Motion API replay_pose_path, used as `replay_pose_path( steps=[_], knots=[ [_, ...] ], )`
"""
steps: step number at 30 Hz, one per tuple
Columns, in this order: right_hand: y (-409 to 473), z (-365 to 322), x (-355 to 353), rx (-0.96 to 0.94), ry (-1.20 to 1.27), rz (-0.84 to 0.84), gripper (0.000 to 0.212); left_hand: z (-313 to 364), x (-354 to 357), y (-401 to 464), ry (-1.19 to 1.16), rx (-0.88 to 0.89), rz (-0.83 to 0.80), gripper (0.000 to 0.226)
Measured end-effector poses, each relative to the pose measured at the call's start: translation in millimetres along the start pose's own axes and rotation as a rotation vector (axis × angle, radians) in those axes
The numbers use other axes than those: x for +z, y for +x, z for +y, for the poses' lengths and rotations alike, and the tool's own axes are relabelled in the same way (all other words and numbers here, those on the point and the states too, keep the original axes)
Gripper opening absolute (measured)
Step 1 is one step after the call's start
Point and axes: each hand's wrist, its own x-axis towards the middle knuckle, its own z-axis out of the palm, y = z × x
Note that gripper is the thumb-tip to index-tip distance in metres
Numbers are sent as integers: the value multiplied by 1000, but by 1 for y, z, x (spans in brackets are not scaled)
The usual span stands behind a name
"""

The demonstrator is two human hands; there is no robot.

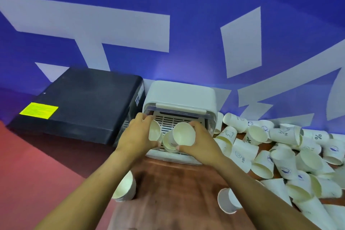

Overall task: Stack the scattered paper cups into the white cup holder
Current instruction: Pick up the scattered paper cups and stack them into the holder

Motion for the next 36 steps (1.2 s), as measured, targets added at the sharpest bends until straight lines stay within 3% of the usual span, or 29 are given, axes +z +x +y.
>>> replay_pose_path(
  steps=[14,32,36],
  knots=[
    [16,-6,28,115,-133,-72,89,-22,28,33,89,38,-155,74],
    [31,7,50,249,-226,-248,89,-38,57,51,217,-2,-415,84],
    [30,4,44,236,-201,-226,85,-33,50,51,182,14,-403,83]
  ],
)
